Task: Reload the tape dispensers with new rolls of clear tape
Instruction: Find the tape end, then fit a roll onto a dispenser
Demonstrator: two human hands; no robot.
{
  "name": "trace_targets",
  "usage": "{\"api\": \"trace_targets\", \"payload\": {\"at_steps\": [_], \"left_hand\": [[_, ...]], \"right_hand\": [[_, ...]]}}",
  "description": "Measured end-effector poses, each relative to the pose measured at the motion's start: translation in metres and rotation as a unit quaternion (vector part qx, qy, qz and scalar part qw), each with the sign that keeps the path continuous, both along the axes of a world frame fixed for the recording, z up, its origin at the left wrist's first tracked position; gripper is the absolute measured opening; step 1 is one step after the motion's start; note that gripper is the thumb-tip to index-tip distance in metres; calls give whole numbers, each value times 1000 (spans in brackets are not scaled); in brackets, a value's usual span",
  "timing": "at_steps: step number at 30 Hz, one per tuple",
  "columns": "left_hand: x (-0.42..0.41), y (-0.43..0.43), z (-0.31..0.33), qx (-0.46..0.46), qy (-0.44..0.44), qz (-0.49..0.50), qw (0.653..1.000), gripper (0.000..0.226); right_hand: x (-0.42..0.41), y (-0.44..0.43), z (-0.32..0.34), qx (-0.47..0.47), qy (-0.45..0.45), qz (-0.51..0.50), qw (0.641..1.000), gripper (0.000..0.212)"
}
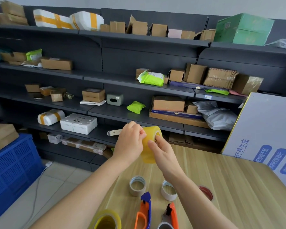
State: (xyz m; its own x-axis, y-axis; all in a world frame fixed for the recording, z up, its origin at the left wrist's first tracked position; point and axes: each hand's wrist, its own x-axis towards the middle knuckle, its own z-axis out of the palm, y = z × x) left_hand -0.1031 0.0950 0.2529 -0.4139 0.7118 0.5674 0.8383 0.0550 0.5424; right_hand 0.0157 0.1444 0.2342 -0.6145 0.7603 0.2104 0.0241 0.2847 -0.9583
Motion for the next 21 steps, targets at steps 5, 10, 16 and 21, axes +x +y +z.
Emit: {"api": "trace_targets", "payload": {"at_steps": [5,10,16,21], "left_hand": [[-1,2,-4,33,-39,-16,999,16],[-1,2,-3,54,21,-12,998,15],[-4,-2,-2,70,73,-29,994,14],[-7,-2,-3,74,-33,-56,995,13]], "right_hand": [[-1,3,5,-52,16,23,998,44],[-1,13,2,-110,35,48,992,24],[-2,16,4,-121,32,90,988,35],[-3,16,0,-125,27,92,988,25]]}}
